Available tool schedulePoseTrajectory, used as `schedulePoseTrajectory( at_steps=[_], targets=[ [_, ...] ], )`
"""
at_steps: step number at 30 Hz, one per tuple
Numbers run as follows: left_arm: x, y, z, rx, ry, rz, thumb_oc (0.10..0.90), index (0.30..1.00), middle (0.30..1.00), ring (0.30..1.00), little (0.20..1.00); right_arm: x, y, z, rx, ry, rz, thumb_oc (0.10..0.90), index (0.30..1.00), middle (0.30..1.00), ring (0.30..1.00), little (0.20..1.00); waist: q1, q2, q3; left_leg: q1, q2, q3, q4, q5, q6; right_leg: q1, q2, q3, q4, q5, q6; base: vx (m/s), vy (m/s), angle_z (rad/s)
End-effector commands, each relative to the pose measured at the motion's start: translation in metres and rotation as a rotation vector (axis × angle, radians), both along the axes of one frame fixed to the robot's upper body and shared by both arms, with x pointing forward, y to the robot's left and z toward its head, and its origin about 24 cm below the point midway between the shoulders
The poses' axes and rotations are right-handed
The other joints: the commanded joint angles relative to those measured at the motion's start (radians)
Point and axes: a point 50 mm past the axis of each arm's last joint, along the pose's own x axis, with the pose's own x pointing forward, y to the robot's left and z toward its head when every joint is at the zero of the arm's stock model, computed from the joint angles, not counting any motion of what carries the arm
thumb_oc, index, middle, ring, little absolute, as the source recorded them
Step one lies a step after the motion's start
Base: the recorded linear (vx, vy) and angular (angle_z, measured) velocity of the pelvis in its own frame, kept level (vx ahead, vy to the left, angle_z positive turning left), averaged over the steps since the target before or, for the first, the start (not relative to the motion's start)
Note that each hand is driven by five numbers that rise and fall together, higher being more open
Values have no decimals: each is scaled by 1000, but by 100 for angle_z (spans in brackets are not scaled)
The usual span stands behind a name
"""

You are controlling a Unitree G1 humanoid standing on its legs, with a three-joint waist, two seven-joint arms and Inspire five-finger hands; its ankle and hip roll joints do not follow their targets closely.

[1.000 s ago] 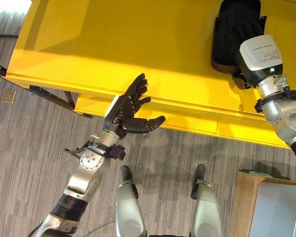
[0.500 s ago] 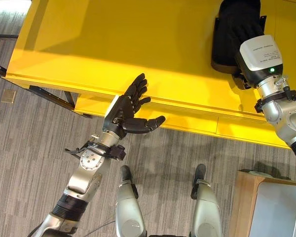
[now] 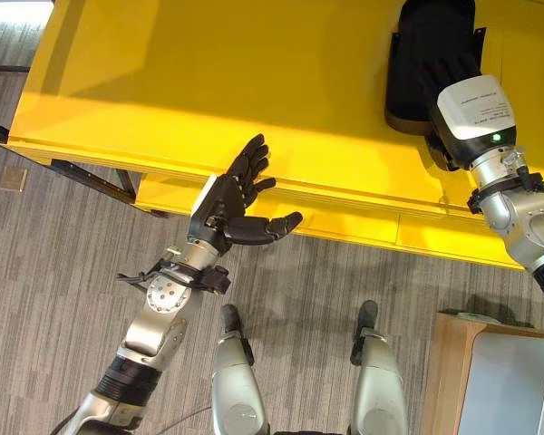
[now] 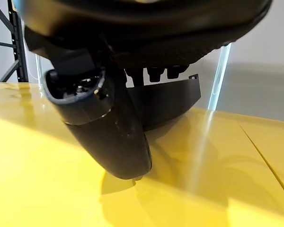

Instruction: Move parts from the plastic box to the shelf.

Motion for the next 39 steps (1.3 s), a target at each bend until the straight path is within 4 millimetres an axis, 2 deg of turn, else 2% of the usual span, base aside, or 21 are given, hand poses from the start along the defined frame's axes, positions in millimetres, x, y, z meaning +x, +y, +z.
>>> schedulePoseTrajectory(
  at_steps=[1, 10, 25, 39],
  targets=[
    [-9, -8, 15, -32, -101, -47, 900, 1000, 1000, 1000, 1000, -6, 3, 35, 22, -169, 4, 900, 1000, 1000, 1000, 1000, -25, -3, -29, 34, -60, -27, -14, -49, 73, -13, 87, 34, 140, -191, -57, 0, 0, 0],
    [-8, -7, 15, -29, -104, -40, 900, 1000, 1000, 1000, 1000, -7, -1, 23, 25, -144, -24, 900, 1000, 1000, 1000, 1000, -31, -5, -28, 35, -59, -23, -14, -48, 75, -13, 90, 38, 140, -191, -58, 0, 0, 0],
    [-7, -7, 16, -30, -107, -41, 900, 1000, 1000, 1000, 1000, -5, -13, 18, 36, -141, -102, 900, 1000, 1000, 1000, 1000, -31, -4, -27, 31, -59, -23, -11, -48, 76, -15, 90, 35, 142, -192, -60, 0, 0, 0],
    [-8, -6, 15, -34, -106, -34, 900, 1000, 1000, 1000, 1000, -6, -12, 19, 25, -163, -84, 900, 1000, 1000, 1000, 1000, -36, 0, -28, 30, -57, -22, -8, -51, 75, -17, 92, 40, 143, -192, -61, 0, 0, 0]
  ],
)
